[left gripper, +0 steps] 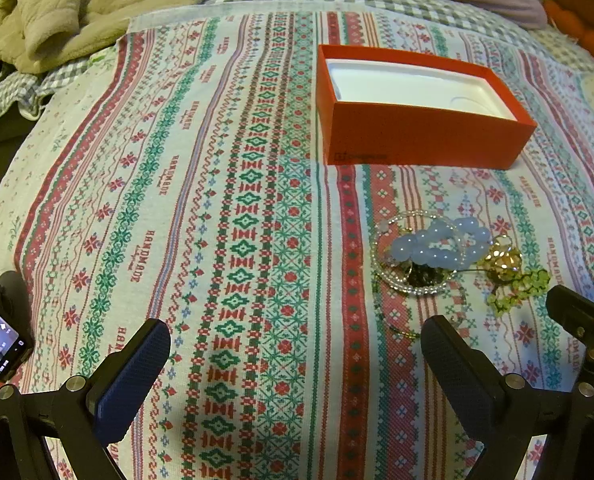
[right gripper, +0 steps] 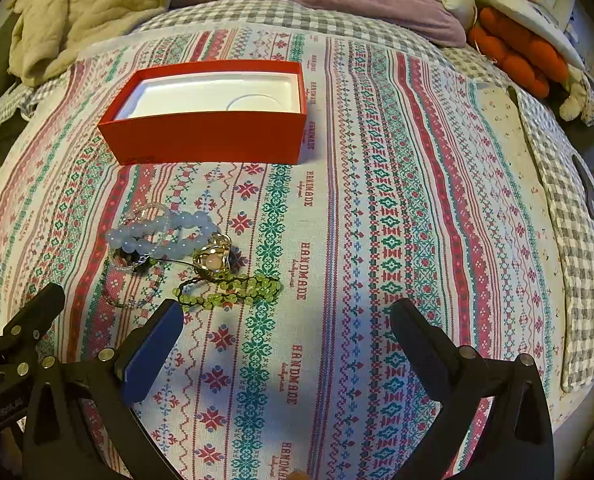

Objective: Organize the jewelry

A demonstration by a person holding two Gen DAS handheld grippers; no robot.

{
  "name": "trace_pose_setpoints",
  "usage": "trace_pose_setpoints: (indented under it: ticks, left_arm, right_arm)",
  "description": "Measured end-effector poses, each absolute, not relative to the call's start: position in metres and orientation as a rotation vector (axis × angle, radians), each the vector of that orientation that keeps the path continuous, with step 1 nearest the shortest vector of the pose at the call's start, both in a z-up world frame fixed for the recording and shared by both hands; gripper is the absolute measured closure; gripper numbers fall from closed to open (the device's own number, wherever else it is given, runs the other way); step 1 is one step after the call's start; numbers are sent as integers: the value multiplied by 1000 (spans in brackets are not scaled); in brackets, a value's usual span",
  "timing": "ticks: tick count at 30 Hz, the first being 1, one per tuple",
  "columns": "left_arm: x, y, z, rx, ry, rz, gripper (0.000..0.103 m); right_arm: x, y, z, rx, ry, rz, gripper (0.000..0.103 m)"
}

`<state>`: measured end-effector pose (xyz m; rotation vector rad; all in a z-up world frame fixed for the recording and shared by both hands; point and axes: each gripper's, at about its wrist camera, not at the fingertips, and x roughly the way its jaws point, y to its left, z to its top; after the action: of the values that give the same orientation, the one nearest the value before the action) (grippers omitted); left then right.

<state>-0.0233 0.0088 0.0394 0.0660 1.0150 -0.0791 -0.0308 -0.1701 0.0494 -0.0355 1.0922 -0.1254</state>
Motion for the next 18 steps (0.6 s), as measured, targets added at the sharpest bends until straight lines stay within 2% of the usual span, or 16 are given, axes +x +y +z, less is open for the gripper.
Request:
trace_pose_setpoints:
  ticks: [13, 18]
  left_arm:
    - [-13, 15, 50, 46, 1028, -102, 0]
    - [4, 18, 56, 45, 1078, -168, 0]
  right_arm:
    - [-29, -173, 54, -21, 1097, -121, 0]
    - [-24, -185, 71, 45, 967, -70, 0]
